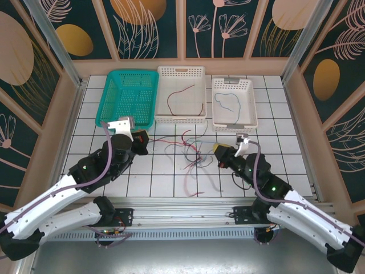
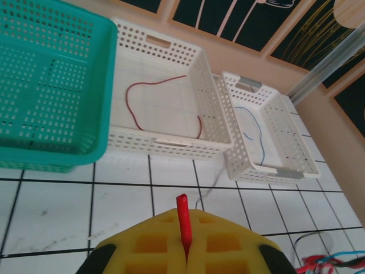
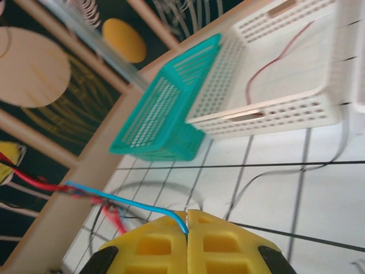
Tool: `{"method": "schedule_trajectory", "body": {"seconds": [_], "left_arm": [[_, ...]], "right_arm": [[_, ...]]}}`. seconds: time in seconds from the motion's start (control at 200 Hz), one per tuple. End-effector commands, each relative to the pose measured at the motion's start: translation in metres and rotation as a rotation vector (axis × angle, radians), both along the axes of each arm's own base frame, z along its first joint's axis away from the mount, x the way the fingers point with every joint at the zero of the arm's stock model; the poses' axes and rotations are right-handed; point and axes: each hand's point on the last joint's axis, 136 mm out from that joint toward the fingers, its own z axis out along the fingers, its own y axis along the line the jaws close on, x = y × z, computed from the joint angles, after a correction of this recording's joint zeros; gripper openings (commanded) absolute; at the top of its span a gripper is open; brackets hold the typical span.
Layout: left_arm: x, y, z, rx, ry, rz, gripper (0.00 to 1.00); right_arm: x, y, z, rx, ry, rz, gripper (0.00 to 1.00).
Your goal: Untangle the cables
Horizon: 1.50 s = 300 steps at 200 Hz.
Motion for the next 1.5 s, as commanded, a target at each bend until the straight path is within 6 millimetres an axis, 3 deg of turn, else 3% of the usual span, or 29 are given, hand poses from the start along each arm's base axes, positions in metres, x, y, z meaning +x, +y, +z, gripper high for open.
{"method": "schedule_trajectory", "body": {"seconds": [0.0, 0.27, 0.425, 0.44, 0.49, 0.916, 0.966, 1.091, 1.301, 1.496], "left_arm": [[-0.002, 0.032, 0.002, 0.125, -0.014, 0.083, 0.00], [-0.006, 0.057, 0.011, 0.205, -0.036, 0.147, 0.00], [-0.004, 0.063, 0.006, 0.274, -0.034, 0.172, 0.00], [-0.004, 0.063, 0.015, 0.258, -0.048, 0.176, 0.00], [-0.003, 0.064, 0.017, 0.267, -0.053, 0.183, 0.00], [0.007, 0.075, 0.009, 0.411, -0.068, 0.238, 0.00], [0.008, 0.075, -0.003, 0.449, -0.052, 0.235, 0.00], [0.010, 0.073, -0.007, 0.455, -0.048, 0.227, 0.00], [0.015, 0.053, -0.004, 0.386, -0.048, 0.168, 0.00], [0.020, 0.024, -0.009, 0.316, -0.036, 0.077, 0.00]], "right_arm": [[0.006, -0.032, -0.002, -0.060, 0.066, -0.128, 0.00], [0.013, -0.080, 0.020, -0.132, 0.084, -0.340, 0.00], [0.012, -0.101, 0.036, -0.134, 0.077, -0.429, 0.00], [0.012, -0.102, 0.037, -0.132, 0.074, -0.433, 0.00], [0.011, -0.106, 0.044, -0.129, 0.066, -0.448, 0.00], [-0.010, -0.151, 0.111, -0.121, -0.026, -0.579, 0.00], [-0.013, -0.155, 0.119, -0.120, -0.038, -0.587, 0.00], [-0.016, -0.155, 0.127, -0.112, -0.048, -0.576, 0.00], [-0.007, -0.127, 0.123, -0.107, -0.055, -0.461, 0.00], [0.006, -0.113, 0.150, -0.131, -0.109, -0.438, 0.00]]}}
